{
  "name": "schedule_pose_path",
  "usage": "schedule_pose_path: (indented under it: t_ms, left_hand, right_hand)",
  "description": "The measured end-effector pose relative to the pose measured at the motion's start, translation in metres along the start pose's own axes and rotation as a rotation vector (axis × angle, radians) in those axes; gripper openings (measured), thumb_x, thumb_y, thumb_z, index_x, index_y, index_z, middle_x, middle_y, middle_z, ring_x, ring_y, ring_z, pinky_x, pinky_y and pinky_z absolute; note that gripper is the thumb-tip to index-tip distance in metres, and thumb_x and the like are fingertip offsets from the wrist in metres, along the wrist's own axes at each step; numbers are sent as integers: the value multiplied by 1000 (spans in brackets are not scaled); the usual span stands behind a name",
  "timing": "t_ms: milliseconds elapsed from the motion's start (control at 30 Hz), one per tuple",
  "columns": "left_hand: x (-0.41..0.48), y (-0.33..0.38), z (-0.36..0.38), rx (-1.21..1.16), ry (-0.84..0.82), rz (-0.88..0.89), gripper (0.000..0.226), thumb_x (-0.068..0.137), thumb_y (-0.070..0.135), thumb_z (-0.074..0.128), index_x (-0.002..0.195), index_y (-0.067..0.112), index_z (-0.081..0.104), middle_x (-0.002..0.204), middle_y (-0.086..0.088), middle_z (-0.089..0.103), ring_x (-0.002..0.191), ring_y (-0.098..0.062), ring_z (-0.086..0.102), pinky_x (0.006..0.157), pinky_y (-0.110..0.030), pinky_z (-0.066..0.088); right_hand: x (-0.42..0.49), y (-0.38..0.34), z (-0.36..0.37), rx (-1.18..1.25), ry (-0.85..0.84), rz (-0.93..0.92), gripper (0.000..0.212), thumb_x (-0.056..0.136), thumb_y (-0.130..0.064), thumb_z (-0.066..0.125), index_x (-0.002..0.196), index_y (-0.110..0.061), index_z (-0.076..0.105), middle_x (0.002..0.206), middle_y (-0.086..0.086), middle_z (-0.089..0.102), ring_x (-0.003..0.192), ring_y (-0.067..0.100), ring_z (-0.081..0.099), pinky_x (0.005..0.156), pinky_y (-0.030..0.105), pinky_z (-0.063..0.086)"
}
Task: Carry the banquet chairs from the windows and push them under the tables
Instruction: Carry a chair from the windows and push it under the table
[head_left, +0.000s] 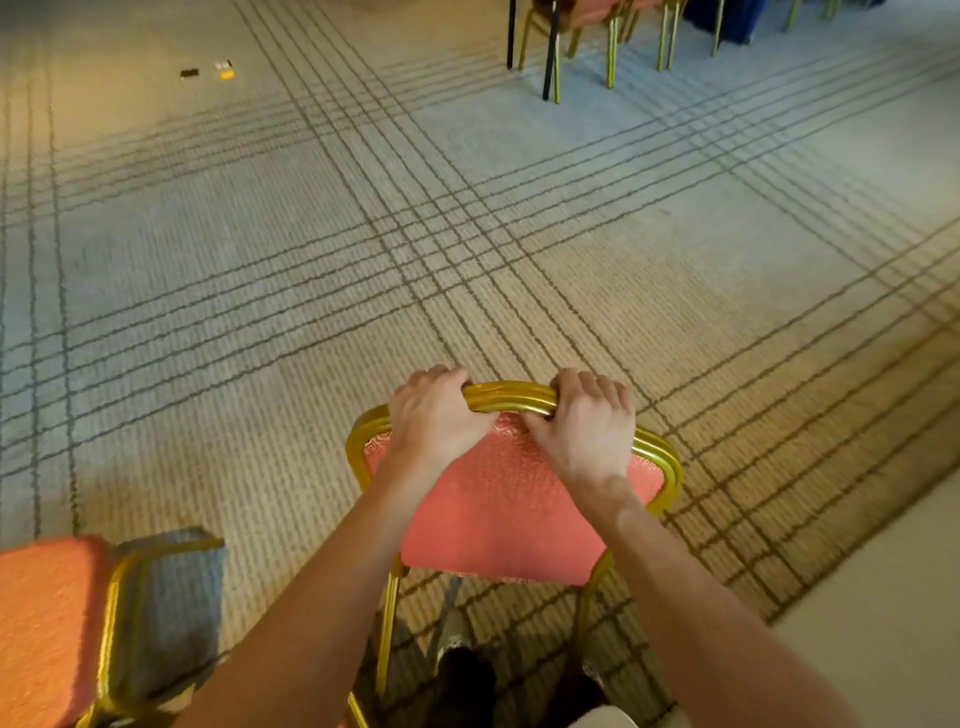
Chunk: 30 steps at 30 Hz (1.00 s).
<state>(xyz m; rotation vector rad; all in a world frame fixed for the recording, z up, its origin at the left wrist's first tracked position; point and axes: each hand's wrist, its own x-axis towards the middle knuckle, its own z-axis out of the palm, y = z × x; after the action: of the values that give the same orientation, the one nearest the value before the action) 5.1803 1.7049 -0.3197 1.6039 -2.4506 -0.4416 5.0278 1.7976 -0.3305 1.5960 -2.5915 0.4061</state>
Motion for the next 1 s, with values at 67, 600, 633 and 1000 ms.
schedule_pose_path:
  t_ms: [67,600,633,1000]
  left_hand:
    - [4,-5,1,20,-11,62,38,80,60,62,88,24,70,95,1,69,97,-27,66,78,-37,46]
    - [8,8,-6,19,-4,78,23,82,43,64,78,21,68,85,-3,74,83,-33,71,69,-35,42]
    - [11,7,-5,22,3,84,21,81,41,63,74,21,66,80,-3,73,78,-32,70,66,-34,38]
    - [96,9,5,-3,17,44,33,72,41,68,58,16,51,57,-1,61,58,-28,61,57,-31,32]
  right_hand:
    - [-5,-8,6,-38,87,98,42,79,-57,59,82,-15,63,80,6,66,81,34,61,83,44,41]
    - [9,-3,0,13,22,165,31,62,-31,82,66,-16,55,59,6,63,53,35,62,48,30,39]
    - [11,-2,0,14,24,161,32,62,-32,83,65,-16,55,58,5,62,51,34,61,47,30,39]
    - [94,16,26,76,63,95,29,67,-49,60,64,-20,56,57,1,63,54,31,64,47,30,43]
